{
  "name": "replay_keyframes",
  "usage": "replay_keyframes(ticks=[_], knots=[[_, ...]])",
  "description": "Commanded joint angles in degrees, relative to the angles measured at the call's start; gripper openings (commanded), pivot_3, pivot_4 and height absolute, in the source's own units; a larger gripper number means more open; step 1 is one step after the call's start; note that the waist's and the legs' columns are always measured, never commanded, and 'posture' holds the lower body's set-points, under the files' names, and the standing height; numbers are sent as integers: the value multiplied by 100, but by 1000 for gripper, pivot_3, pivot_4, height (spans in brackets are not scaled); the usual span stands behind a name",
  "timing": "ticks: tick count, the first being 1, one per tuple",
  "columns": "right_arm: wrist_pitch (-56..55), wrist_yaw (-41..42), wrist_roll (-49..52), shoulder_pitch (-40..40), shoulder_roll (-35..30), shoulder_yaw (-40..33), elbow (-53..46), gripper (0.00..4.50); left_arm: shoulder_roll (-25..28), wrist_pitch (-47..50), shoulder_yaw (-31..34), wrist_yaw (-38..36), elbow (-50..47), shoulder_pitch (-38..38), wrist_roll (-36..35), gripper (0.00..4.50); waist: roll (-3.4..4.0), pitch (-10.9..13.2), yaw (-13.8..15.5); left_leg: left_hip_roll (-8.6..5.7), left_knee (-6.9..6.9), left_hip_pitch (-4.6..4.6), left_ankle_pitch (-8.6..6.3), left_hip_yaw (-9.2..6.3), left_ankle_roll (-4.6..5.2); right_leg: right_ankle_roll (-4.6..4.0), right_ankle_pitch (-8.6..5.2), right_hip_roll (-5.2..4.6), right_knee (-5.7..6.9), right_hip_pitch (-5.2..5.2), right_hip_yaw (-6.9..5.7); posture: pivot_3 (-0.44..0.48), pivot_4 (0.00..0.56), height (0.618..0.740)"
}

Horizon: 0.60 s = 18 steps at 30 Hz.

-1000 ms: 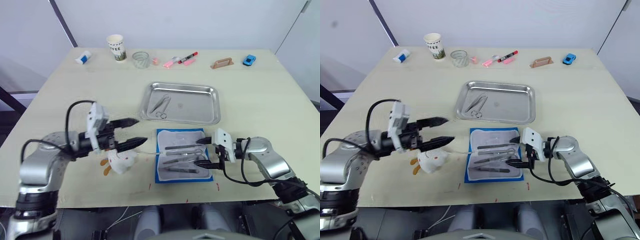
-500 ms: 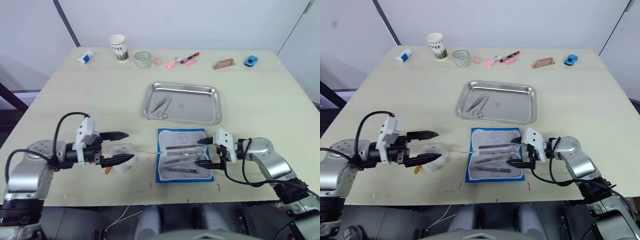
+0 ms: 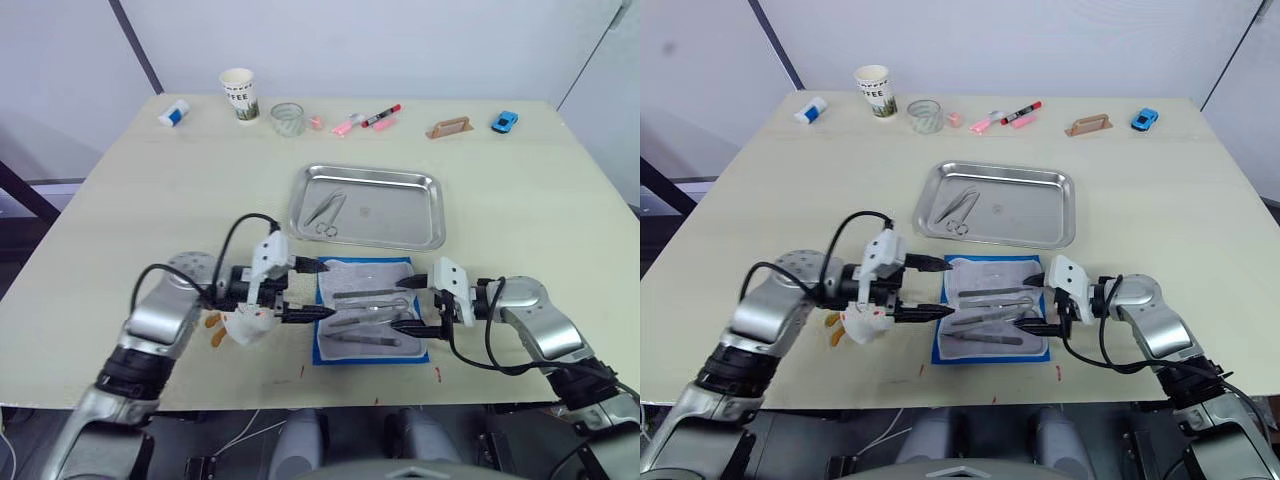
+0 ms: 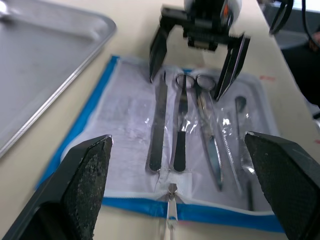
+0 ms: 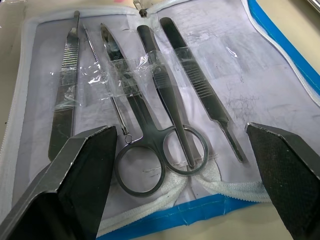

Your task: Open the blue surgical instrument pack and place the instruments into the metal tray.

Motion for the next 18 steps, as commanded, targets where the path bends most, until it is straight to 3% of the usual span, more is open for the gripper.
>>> replay_keyframes(ticks=[1,2,7,11,18], knots=[[226,-136,-232,166,-16,175,313,4500,-121,-325,-138,-44,306,-294,223,3926,0,0,-4,0,0,0,0,0,0,0,0,1,0,0,0,0,150,740],[229,-148,-232,176,-8,182,303,4500,-163,-428,-202,-43,440,-358,320,3608,0,0,-3,0,0,1,0,0,0,0,0,1,0,0,1,0,150,740],[245,-181,-220,200,-9,186,270,4500,-359,-717,-381,-93,876,-601,566,3608,0,0,-6,1,0,0,0,0,0,0,0,2,0,0,2,0,150,740],[247,-196,-212,221,-34,168,255,4500,-455,-988,-460,-178,1093,-692,714,2365,0,0,-6,1,0,0,0,0,0,0,0,3,0,0,2,0,150,740],[272,-217,-203,245,-43,156,235,4500,-554,-1130,-532,-244,1244,-785,862,2365,-1,-1,-4,1,0,0,0,0,0,0,0,2,0,0,1,0,150,740]])
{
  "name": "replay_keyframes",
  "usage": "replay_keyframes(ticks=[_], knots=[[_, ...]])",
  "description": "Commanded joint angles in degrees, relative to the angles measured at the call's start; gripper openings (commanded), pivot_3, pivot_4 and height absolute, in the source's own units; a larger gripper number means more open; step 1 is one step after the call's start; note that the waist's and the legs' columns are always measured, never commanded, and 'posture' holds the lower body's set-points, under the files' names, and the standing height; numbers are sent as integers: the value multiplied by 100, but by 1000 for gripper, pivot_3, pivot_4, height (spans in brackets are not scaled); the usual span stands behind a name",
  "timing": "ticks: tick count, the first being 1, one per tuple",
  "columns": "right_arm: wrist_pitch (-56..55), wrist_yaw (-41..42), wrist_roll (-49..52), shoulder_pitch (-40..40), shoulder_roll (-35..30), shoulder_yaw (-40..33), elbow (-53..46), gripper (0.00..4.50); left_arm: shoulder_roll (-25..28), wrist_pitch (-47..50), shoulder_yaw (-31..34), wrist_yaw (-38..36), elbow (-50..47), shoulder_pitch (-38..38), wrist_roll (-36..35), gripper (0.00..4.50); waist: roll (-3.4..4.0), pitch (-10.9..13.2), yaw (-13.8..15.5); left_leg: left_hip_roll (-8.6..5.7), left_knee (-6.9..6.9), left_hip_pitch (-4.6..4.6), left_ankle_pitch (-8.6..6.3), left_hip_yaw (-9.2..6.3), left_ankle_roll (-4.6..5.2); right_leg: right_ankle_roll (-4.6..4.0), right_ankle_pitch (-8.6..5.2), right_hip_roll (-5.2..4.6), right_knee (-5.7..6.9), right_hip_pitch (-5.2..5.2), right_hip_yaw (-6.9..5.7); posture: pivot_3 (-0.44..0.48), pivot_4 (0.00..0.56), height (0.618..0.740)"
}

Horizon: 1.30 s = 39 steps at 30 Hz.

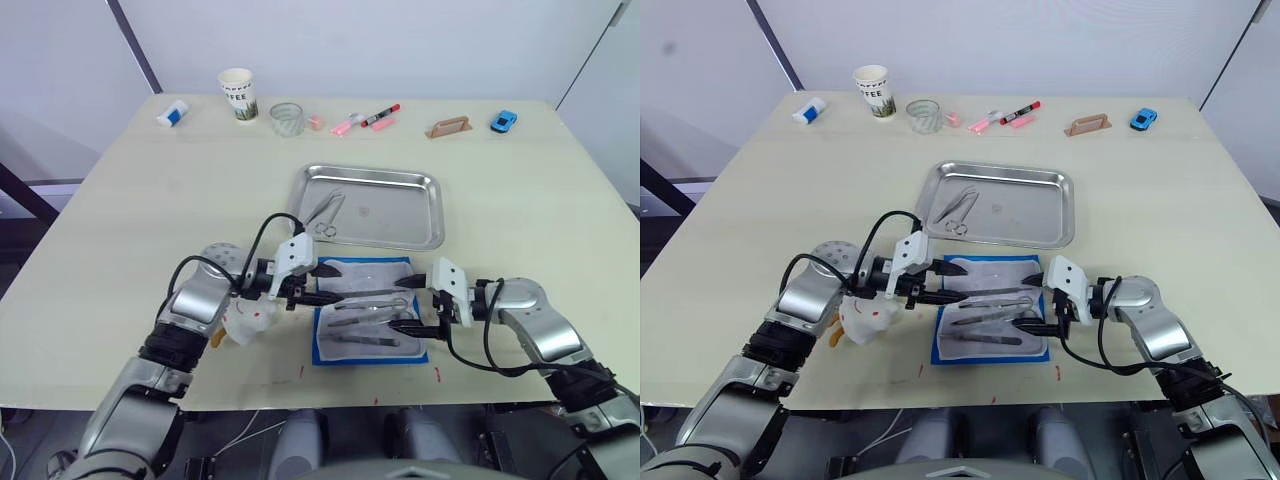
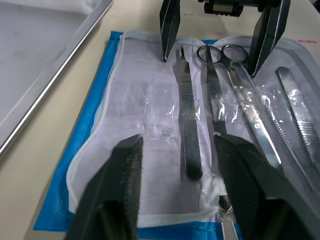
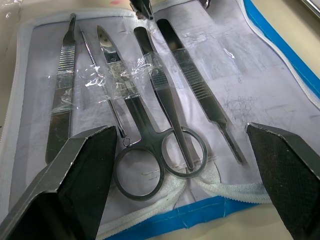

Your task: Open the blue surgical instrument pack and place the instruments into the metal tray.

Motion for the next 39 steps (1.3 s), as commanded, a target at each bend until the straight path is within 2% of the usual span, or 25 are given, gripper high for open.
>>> replay_keyframes(ticks=[1,18,31,32,33,34,35,38,39], knots=[[273,-94,-202,193,-74,137,290,4500,-50,-114,-8,-69,-100,-99,17,2365,0,0,0,0,0,0,0,0,0,0,0,0,0,0,0,0,150,740],[343,-132,-199,278,-102,109,184,4500,-198,-204,-227,149,144,-206,587,2365,0,0,8,0,1,-1,0,0,0,1,0,0,0,0,0,0,150,740],[431,-159,-174,371,-138,122,43,4500,-293,-185,-417,68,108,-173,683,2365,0,0,15,-1,1,-1,0,0,0,1,0,-1,0,1,0,0,150,740],[441,-160,-172,375,-140,123,34,4500,-290,-206,-436,62,118,-175,703,1847,0,-1,15,-1,1,-1,0,0,0,1,0,-1,0,1,0,0,150,740],[452,-162,-171,377,-141,123,25,4500,-286,-232,-457,59,136,-176,730,1835,0,-1,15,-1,1,-1,0,0,0,1,0,-1,0,1,0,0,150,740],[463,-163,-170,379,-142,123,17,4500,-283,-239,-473,53,148,-176,747,1220,0,-1,15,-1,1,-1,0,0,0,1,0,-1,0,1,0,0,150,740],[474,-164,-168,379,-143,123,7,4500,-280,-242,-499,41,169,-174,773,904,0,-1,15,-1,1,-1,0,0,0,1,0,-1,0,1,0,0,150,740],[492,-165,-169,375,-144,128,-7,4500,-267,-256,-577,2,221,-191,850,72,0,-1,16,-1,1,-1,0,0,0,1,0,-1,0,1,0,0,150,740],[494,-165,-171,373,-143,131,-8,4500,-273,-249,-583,4,222,-201,853,72,0,-2,17,-1,1,-1,0,0,0,1,0,-1,0,1,0,0,150,740]])
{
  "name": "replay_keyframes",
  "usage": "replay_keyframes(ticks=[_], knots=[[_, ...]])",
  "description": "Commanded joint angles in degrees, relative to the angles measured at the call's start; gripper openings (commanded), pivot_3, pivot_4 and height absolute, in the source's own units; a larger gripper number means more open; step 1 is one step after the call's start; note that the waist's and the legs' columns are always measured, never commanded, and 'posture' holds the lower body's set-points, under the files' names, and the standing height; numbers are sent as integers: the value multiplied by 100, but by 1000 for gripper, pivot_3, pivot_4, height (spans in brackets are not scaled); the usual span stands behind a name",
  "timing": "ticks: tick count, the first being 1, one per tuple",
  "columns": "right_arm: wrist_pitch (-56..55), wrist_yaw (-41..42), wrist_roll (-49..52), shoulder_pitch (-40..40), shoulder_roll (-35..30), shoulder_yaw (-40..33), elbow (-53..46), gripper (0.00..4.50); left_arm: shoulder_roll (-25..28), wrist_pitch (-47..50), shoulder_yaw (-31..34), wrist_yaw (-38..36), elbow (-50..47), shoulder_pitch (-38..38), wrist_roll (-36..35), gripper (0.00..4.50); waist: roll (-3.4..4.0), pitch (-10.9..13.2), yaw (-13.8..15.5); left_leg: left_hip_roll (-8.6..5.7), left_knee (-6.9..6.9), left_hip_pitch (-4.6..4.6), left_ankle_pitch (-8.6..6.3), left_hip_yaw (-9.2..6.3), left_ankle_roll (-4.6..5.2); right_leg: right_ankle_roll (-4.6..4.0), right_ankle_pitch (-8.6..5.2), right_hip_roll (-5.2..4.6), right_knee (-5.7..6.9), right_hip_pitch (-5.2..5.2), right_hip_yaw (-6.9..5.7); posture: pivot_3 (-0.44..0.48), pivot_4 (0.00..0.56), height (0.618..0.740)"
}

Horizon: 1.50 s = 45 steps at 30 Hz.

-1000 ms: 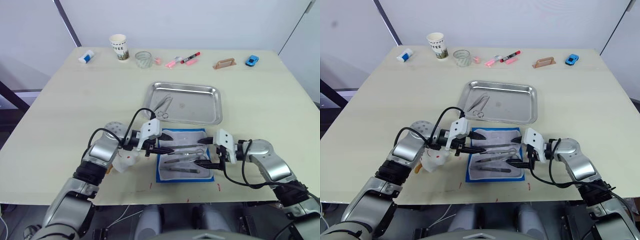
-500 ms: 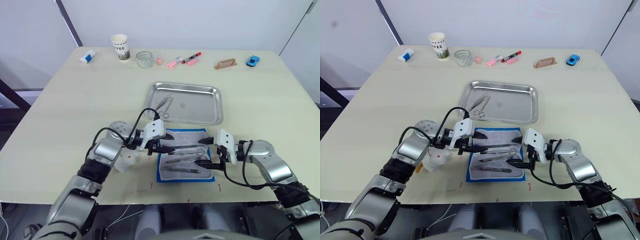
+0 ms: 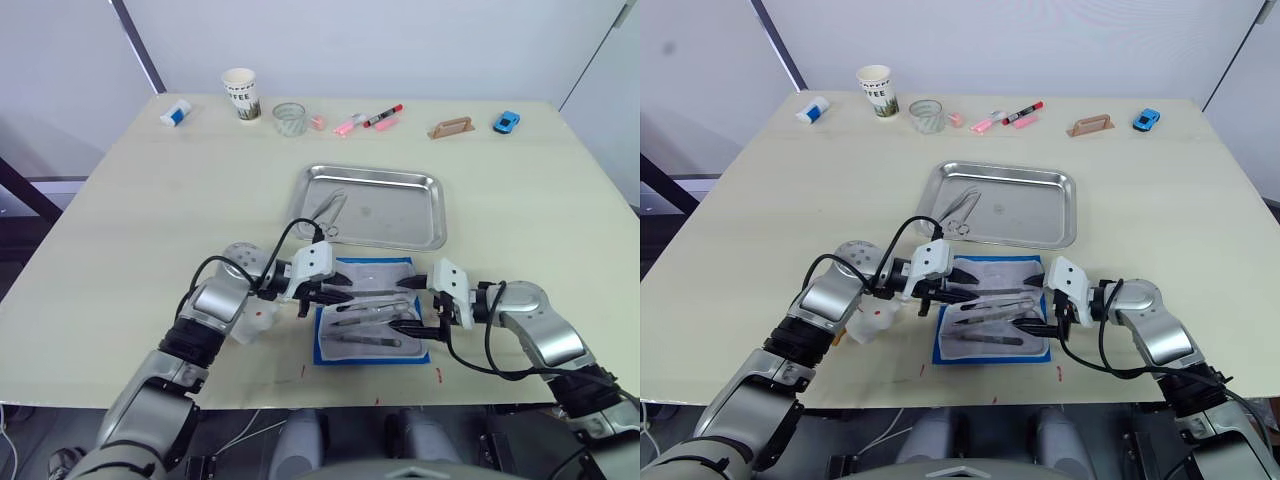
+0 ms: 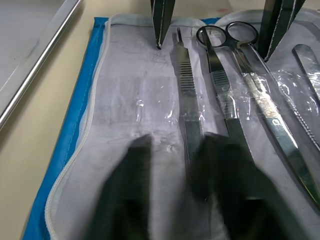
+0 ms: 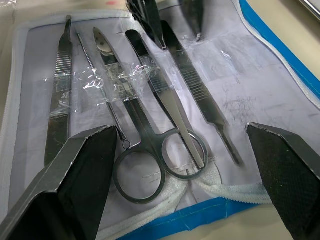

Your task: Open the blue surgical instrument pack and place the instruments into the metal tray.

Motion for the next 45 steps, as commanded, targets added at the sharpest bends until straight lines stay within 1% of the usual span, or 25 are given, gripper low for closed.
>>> replay_keyframes(ticks=[1,6,18,32,43,45], knots=[[314,-4,-173,189,-124,181,236,4500,5,0,-224,-74,81,-24,203,72,1,-2,3,0,0,0,0,0,0,0,0,0,0,0,0,0,150,740],[319,-27,-204,187,-110,209,266,4500,28,173,-159,-108,-88,-65,123,72,1,-3,2,0,0,0,0,0,0,0,0,0,0,1,0,0,150,740],[418,-36,-285,92,-84,385,398,4500,303,687,-49,-297,-601,-282,-6,72,1,-3,-21,1,-1,1,0,-2,0,0,0,3,0,0,1,0,150,740],[448,-1,-294,118,-98,461,386,4500,561,1130,74,-454,-903,-492,-134,72,1,-3,-27,3,-1,1,0,-2,0,-1,-1,5,0,-1,1,0,150,740],[402,27,-300,92,-84,484,443,4500,1222,1272,357,-587,-1226,-159,-371,72,2,-2,-35,5,-2,1,0,-2,0,-1,-1,5,0,-2,1,0,150,740],[390,50,-302,81,-86,496,452,4500,1456,1300,501,-663,-1289,-45,-464,72,2,-2,-40,5,-2,1,0,-2,0,-2,-1,5,1,-2,1,0,150,740]])
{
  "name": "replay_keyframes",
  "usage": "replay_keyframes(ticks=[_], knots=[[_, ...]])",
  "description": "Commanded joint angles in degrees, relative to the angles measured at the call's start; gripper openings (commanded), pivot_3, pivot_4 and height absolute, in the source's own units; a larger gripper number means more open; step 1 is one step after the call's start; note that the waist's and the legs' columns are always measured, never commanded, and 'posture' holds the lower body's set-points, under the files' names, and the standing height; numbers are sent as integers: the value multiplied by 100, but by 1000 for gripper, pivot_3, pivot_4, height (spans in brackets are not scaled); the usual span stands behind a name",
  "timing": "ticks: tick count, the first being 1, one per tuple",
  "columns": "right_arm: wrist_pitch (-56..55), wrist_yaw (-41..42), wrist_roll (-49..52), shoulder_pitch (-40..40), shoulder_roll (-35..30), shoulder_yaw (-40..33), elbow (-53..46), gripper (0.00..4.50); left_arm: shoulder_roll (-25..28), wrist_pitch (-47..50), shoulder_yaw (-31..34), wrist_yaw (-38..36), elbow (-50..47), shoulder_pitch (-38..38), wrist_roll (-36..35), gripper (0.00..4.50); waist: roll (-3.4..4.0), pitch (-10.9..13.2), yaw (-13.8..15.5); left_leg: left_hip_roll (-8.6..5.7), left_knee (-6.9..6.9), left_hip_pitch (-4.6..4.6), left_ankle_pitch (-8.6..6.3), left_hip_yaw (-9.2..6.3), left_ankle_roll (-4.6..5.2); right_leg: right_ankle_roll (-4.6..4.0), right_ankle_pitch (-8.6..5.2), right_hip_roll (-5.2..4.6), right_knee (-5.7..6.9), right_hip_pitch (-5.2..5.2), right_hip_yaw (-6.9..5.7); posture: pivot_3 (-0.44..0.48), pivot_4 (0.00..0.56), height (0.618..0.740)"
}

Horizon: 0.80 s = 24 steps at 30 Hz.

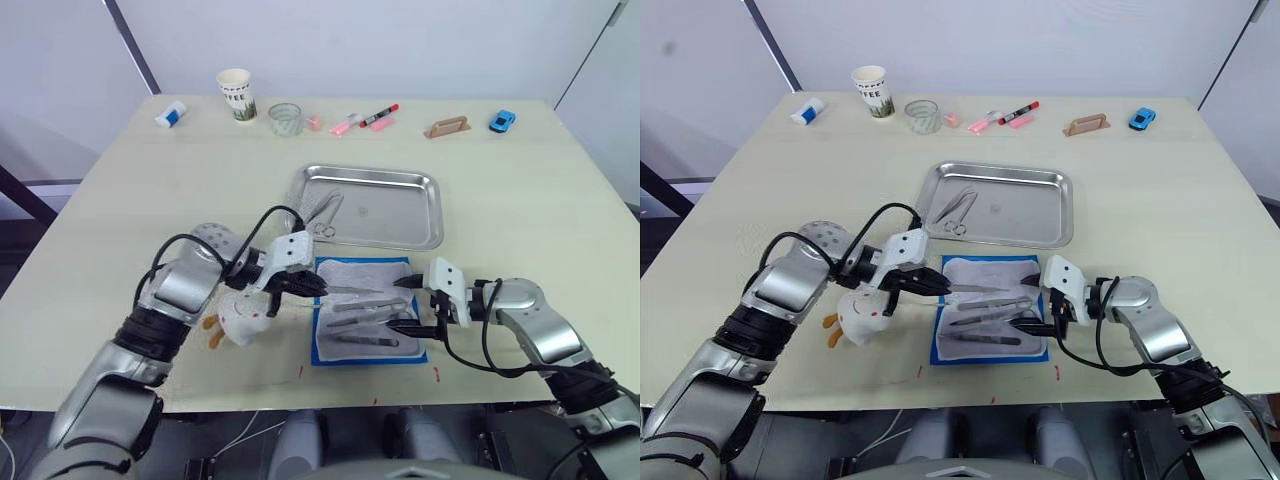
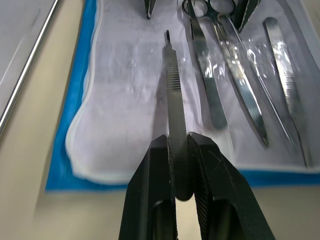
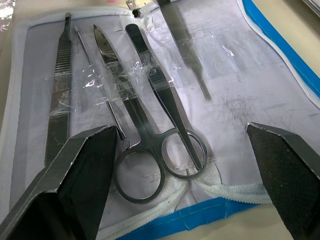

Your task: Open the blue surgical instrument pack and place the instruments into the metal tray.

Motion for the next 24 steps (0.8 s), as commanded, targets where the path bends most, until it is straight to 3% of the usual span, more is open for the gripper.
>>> replay_keyframes(ticks=[1,8,13,18,24], knots=[[287,51,-299,192,-80,356,431,4500,380,34,426,-140,-304,120,-252,72,0,0,-13,0,0,0,0,1,0,0,0,0,0,0,1,0,150,740],[239,131,-299,127,-114,369,521,4500,961,206,1019,-326,-542,545,-731,72,0,2,-18,3,-1,0,0,1,0,-1,-1,-1,-1,-1,-1,0,150,740],[182,175,-272,51,-46,376,581,4500,1104,573,1734,-1,-885,945,-1200,72,-1,1,-21,4,-2,2,0,1,0,-1,-1,-1,0,-1,-3,0,150,740],[138,222,-263,1,-31,359,631,4500,946,1082,2188,571,-1238,1095,-1588,72,0,1,-32,5,-2,2,0,0,0,-1,-1,-1,0,0,-3,0,150,740],[58,317,-232,-44,-50,326,641,4500,-59,2132,2486,2382,-1748,848,-1793,72,-8,-3,-38,4,-1,1,0,-3,0,0,0,-1,1,1,-3,0,150,740]])
